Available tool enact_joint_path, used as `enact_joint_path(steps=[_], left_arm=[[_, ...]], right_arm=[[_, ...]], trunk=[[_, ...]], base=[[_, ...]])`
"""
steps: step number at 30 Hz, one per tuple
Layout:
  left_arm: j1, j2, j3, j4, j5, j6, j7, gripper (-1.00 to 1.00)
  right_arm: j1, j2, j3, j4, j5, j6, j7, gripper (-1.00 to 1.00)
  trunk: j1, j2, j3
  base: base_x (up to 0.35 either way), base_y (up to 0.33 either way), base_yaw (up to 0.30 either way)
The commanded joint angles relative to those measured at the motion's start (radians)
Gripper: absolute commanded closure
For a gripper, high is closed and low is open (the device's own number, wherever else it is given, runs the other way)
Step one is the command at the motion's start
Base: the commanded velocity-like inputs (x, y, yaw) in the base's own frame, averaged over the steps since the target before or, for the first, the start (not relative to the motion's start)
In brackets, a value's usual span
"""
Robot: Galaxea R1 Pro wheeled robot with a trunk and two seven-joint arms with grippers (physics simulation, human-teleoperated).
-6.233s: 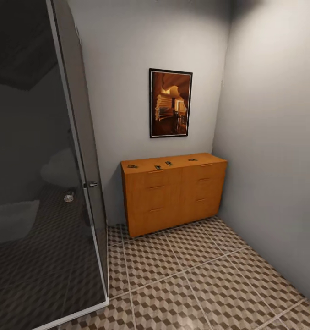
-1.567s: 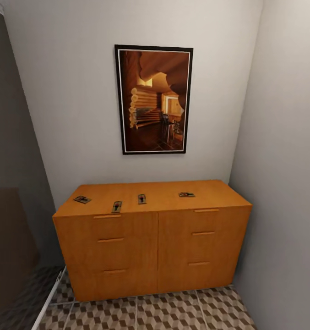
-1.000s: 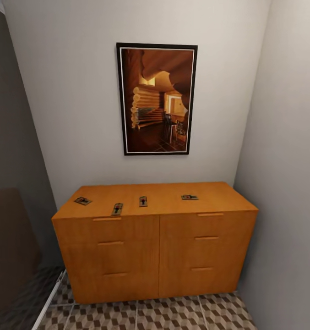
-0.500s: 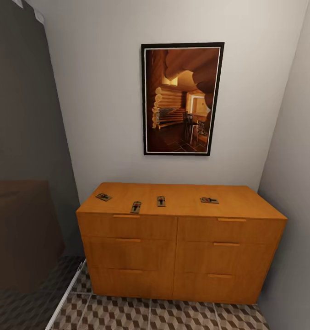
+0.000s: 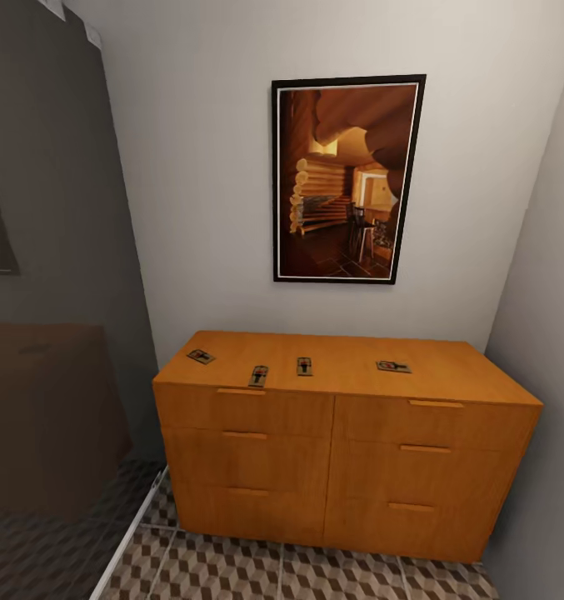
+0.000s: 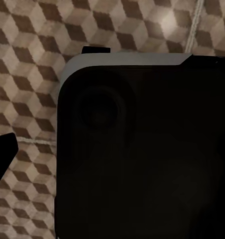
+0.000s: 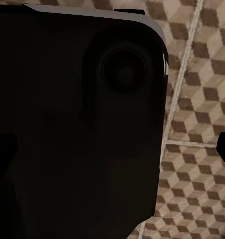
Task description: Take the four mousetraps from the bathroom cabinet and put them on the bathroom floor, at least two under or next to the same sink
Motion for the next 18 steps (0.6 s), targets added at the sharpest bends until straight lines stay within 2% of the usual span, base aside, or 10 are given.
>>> enact_joint_path(steps=[1,18], left_arm=[[0.000,0.000,0.000,0.000,0.006,-0.003,0.000,-1.00],[0.000,0.001,-0.002,-0.001,0.005,-0.003,-0.001,-1.00]], right_arm=[[0.000,0.000,0.001,0.000,0.001,0.000,0.000,-1.00],[0.000,0.000,0.002,0.000,0.002,-0.002,0.000,-1.00]], trunk=[[0.000,0.000,-0.001],[0.000,0.000,-0.001]], base=[[0.000,0.000,0.005],[0.000,0.000,0.001]])
